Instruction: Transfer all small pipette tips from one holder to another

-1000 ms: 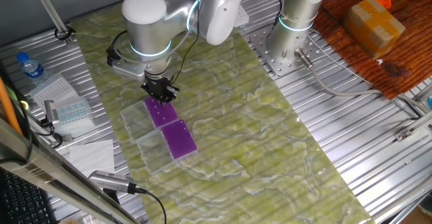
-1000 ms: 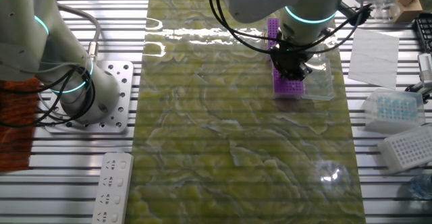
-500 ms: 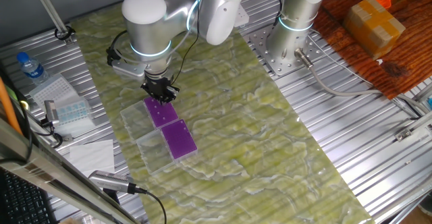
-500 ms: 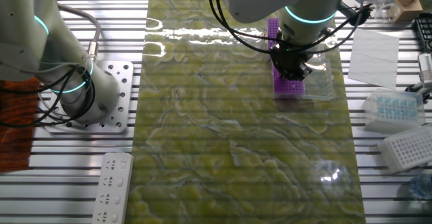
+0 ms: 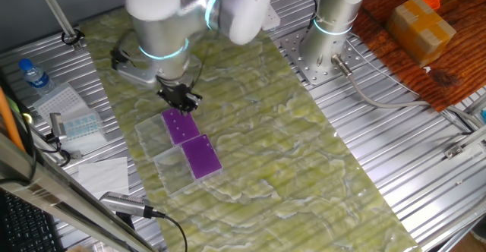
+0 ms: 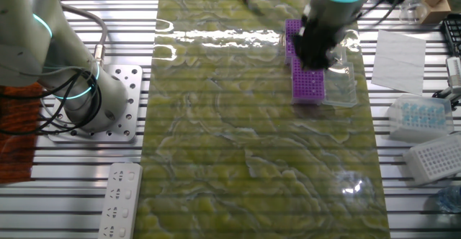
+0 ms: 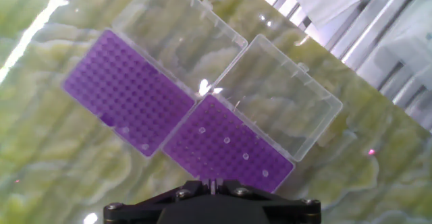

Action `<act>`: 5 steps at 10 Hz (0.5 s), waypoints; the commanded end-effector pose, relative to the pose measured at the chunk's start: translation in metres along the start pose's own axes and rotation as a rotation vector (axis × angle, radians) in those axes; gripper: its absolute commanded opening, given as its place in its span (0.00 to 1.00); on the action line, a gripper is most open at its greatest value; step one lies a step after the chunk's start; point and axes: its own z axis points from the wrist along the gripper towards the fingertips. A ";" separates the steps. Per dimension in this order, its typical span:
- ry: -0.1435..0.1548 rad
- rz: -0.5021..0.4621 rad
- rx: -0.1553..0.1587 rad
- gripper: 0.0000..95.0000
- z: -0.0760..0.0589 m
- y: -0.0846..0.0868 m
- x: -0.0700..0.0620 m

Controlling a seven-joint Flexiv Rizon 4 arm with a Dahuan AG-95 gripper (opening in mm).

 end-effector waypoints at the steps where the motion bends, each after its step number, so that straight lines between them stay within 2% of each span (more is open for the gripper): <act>1: -0.004 0.035 -0.015 0.00 -0.013 0.007 -0.006; 2: -0.006 0.058 -0.020 0.00 -0.018 0.015 -0.010; 3: -0.006 0.058 -0.020 0.00 -0.018 0.015 -0.010; 4: -0.027 0.155 -0.037 0.00 -0.024 0.048 -0.031; 5: -0.038 0.217 -0.031 0.00 -0.021 0.070 -0.045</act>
